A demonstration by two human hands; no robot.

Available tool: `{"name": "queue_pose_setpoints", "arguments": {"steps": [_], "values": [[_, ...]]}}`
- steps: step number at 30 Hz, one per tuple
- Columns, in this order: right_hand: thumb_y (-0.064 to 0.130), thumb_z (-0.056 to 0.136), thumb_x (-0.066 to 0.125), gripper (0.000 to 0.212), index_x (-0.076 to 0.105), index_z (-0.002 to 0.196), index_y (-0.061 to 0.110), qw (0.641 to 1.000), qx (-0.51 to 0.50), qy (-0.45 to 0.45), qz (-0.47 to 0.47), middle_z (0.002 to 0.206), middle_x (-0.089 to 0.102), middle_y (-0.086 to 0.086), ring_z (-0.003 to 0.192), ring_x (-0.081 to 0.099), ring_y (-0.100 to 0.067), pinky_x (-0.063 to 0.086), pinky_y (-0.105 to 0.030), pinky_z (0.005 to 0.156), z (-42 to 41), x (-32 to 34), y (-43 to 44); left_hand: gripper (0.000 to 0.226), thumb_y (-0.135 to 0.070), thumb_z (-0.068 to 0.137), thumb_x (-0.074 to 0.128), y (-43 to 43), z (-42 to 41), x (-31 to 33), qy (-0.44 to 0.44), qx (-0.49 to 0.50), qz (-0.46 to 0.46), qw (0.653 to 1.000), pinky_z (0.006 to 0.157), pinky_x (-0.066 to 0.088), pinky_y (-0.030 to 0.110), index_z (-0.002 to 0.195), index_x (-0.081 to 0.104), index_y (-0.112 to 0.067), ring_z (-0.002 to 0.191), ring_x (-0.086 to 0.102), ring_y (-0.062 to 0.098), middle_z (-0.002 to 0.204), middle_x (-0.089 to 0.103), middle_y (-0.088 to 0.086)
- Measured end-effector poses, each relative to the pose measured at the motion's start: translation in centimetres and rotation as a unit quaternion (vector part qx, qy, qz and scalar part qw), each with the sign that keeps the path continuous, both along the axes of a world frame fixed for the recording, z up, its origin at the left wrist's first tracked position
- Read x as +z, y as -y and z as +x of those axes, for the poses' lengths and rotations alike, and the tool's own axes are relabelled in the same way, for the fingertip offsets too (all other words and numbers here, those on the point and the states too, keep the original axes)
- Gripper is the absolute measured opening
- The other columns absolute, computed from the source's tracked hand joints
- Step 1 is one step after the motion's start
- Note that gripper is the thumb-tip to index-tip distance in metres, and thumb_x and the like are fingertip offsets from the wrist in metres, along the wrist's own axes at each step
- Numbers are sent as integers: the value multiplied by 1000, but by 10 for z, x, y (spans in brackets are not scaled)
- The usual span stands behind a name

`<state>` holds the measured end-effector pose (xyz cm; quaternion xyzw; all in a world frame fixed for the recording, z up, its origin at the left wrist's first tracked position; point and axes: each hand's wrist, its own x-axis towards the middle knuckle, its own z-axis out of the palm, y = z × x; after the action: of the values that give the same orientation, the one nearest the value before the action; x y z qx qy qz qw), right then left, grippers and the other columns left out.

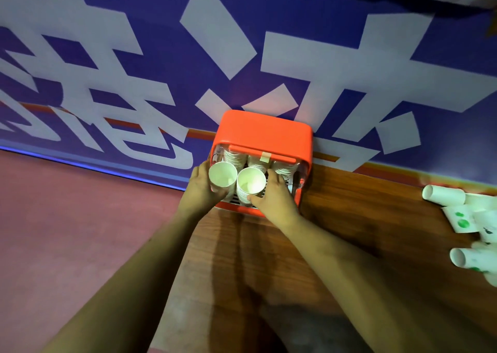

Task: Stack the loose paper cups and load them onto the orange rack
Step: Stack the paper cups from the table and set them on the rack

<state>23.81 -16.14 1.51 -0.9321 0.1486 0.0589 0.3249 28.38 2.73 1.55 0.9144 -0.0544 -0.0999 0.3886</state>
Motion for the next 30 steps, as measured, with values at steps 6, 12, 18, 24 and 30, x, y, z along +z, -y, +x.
{"name": "queue_pose_setpoints", "arguments": {"steps": [6, 12, 18, 24, 30], "values": [[35, 84, 69, 63, 44, 137, 10, 999, -43, -13, -2, 137, 48, -12, 126, 49, -29, 43, -36, 100, -56, 7, 45, 61, -22, 81, 73, 0, -41, 1, -55, 38, 47, 997, 99, 41, 45, 132, 46, -2, 121, 44, 35, 125, 52, 17], [44, 90, 61, 64, 42, 141, 11, 988, -123, -76, -60, 139, 47, -12, 123, 52, -28, 47, -38, 100, -144, 2, 125, 51, -25, 83, 69, 45, -87, -7, -95, 12, 72, 993, 97, 44, 45, 125, 48, -3, 121, 48, 41, 127, 52, 23], [45, 92, 57, 62, 44, 137, 5, 973, -180, -126, -72, 137, 47, -19, 125, 49, -35, 41, -41, 104, -227, 5, 235, 50, -30, 87, 68, 140, -128, 2, -117, -65, 92, 987, 97, 40, 38, 124, 52, 0, 119, 51, 39, 125, 54, 23], [44, 90, 60, 64, 46, 135, 1, 961, -247, -99, -71, 134, 48, -20, 125, 48, -35, 41, -38, 103, -297, 12, 348, 52, -35, 87, 67, 281, -167, 26, -86, -153, 111, 978, 103, 40, 38, 127, 54, -5, 120, 52, 36, 127, 53, 20], [41, 88, 62, 61, 47, 135, 5, 951, -292, -70, -72, 132, 47, -17, 121, 50, -34, 45, -42, 98, -366, 18, 459, 49, -36, 90, 64, 432, -222, 36, -73, -237, 115, 962, 97, 43, 32, 130, 53, -9, 115, 56, 29, 131, 52, 15]]}}
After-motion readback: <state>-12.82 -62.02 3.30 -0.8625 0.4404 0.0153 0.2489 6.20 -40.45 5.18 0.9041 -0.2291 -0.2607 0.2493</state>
